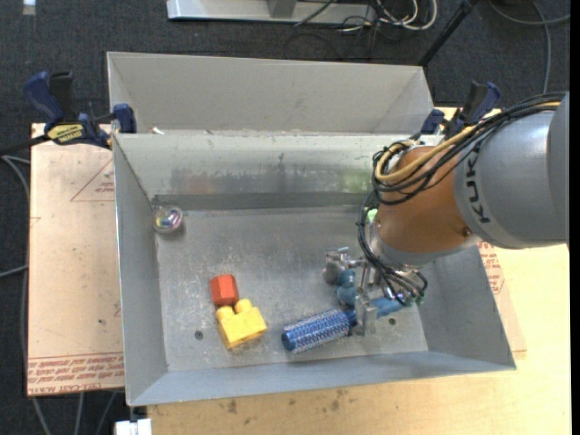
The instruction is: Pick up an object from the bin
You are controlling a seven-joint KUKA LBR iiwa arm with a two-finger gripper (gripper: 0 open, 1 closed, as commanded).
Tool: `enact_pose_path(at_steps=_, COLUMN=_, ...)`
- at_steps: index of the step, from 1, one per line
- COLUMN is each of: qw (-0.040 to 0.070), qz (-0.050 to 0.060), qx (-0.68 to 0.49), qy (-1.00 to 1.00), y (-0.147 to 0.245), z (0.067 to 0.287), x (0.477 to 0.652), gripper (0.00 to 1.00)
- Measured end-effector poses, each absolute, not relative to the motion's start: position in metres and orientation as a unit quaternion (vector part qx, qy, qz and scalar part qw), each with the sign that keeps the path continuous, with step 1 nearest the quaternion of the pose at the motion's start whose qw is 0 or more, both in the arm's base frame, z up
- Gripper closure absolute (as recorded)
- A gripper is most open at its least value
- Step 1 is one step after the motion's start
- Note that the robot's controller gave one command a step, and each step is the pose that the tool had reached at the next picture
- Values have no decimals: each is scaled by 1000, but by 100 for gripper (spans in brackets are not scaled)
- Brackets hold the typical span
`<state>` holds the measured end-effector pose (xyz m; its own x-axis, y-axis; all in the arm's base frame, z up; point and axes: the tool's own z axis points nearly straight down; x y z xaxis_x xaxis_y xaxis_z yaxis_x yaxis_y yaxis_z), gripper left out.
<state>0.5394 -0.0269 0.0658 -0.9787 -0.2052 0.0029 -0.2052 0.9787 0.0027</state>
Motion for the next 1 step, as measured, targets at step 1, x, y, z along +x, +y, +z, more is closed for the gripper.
enact_pose_path(at_steps=1, qw=0, qz=-1, qx=104, qy=-995, y=-27, z=70, x=540, gripper=100)
